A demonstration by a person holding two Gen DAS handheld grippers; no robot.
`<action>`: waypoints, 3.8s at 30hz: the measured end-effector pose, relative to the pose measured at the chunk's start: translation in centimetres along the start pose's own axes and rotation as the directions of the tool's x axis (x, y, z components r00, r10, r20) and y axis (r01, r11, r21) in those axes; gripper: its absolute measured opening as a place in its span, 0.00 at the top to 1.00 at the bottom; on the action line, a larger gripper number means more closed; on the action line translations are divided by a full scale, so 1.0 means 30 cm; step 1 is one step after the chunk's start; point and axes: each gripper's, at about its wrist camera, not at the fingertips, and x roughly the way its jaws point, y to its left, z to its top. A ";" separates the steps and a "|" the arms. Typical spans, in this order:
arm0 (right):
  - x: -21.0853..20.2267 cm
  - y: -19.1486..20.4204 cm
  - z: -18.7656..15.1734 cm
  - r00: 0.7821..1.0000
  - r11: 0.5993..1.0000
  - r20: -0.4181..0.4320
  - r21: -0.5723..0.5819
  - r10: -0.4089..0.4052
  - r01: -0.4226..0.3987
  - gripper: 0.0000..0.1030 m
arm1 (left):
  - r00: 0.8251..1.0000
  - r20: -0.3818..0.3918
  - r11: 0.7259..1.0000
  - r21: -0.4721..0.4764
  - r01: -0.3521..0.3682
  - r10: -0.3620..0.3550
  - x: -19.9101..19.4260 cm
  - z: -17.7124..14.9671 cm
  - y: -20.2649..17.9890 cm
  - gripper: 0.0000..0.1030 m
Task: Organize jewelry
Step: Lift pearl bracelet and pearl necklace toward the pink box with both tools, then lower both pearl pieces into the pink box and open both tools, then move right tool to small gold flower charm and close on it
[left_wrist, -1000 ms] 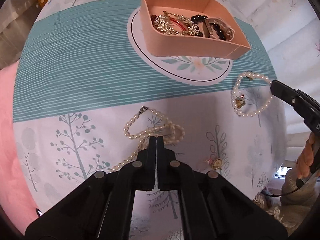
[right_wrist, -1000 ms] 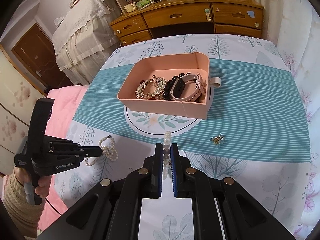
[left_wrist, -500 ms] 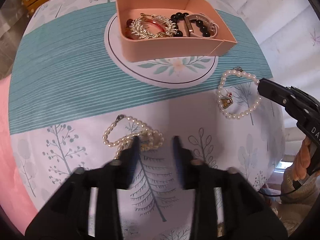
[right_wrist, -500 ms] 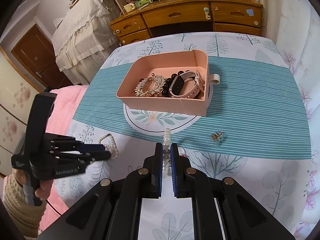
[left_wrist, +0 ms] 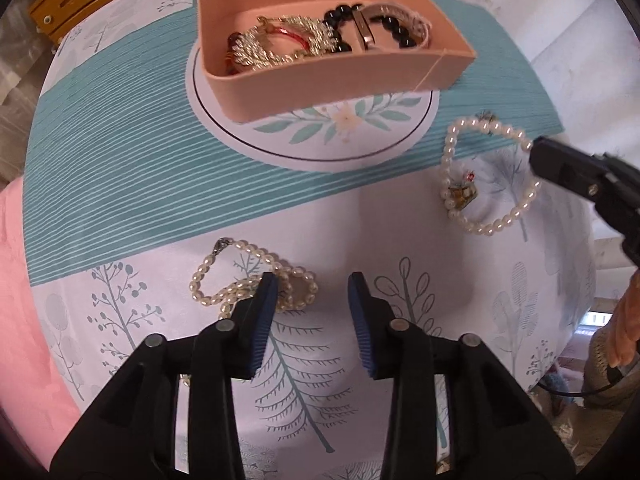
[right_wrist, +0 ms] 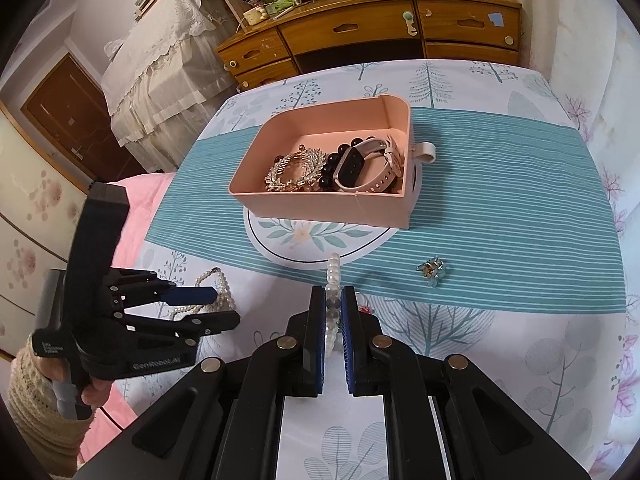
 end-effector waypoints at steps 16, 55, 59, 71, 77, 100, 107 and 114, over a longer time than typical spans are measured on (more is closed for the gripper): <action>-0.008 -0.028 -0.012 1.000 1.000 0.004 0.022 0.010 -0.010 0.93 | 0.998 0.043 0.993 -0.109 -0.045 0.050 -0.017 0.000 0.008 0.98; 0.017 0.096 0.412 0.975 0.997 0.208 0.009 -0.071 0.070 0.93 | 0.871 0.470 0.973 -0.226 -0.039 0.144 -0.429 0.396 -0.028 0.97; 0.132 0.078 0.417 0.984 0.995 0.149 0.006 -0.100 0.100 0.93 | 0.884 0.441 0.974 -0.219 -0.064 0.157 -0.354 0.415 -0.016 0.97; 0.248 0.059 0.324 0.983 0.987 0.095 -0.010 -0.159 0.160 0.70 | 0.898 0.420 0.969 -0.244 -0.029 0.133 -0.287 0.312 0.045 0.48; 0.218 0.070 0.230 0.982 0.987 0.102 -0.012 -0.157 0.159 0.70 | 0.884 0.440 0.962 -0.271 -0.038 0.159 -0.320 0.207 0.031 0.48; 0.068 0.025 -0.120 0.979 0.986 0.114 0.011 -0.168 0.168 0.70 | 0.893 0.398 0.944 -0.319 -0.082 0.212 -0.218 -0.107 -0.048 0.48; 0.077 0.000 -0.159 0.975 0.981 0.100 0.012 -0.196 0.196 0.70 | 0.912 0.366 0.949 -0.309 -0.068 0.185 -0.172 -0.166 -0.043 0.48; 0.079 -0.019 -0.175 0.978 0.982 0.083 0.006 -0.189 0.190 0.70 | 0.945 0.304 0.947 -0.320 -0.022 0.124 -0.121 -0.203 0.008 0.48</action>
